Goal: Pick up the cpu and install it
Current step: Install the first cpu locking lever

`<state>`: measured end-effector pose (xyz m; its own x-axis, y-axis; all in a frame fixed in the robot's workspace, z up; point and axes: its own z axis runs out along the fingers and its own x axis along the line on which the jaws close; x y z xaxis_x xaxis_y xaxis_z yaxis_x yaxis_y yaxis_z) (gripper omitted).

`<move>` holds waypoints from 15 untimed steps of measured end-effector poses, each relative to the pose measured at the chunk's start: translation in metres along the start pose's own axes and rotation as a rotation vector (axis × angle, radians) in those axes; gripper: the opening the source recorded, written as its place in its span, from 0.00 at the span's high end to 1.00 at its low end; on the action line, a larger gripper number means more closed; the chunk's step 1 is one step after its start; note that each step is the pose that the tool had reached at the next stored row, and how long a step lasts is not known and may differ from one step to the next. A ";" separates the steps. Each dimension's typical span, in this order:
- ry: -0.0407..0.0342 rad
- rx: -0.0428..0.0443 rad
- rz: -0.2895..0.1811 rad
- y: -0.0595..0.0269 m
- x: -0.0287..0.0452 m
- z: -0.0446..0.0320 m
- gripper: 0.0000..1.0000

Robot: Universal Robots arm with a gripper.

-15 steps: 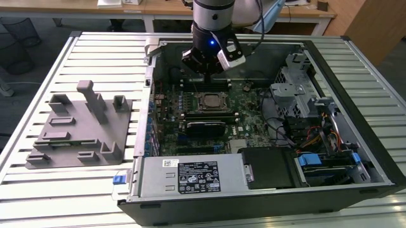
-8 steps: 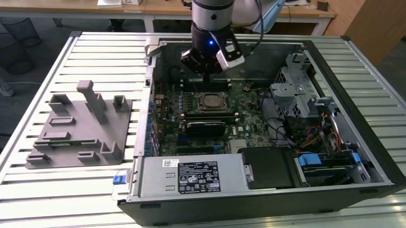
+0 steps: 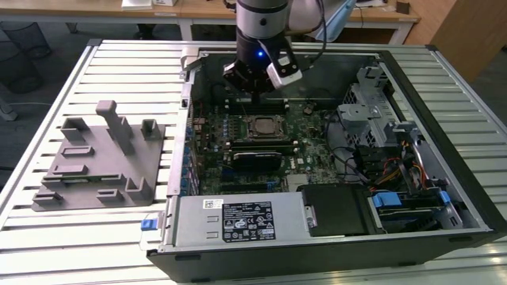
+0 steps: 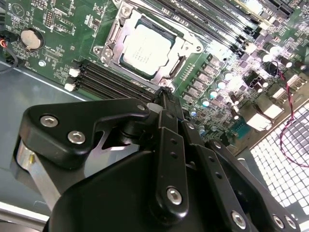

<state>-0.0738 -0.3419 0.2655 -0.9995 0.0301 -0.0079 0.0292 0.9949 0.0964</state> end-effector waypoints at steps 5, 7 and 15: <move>0.0000 0.0000 0.000 -0.0003 0.0038 0.0007 0.89; 0.0000 0.0000 0.000 -0.0004 0.0056 0.0010 0.89; 0.0000 0.0000 0.000 -0.0006 0.0109 0.0014 0.89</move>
<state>-0.0847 -0.3420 0.2640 -0.9995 0.0301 -0.0079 0.0292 0.9949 0.0964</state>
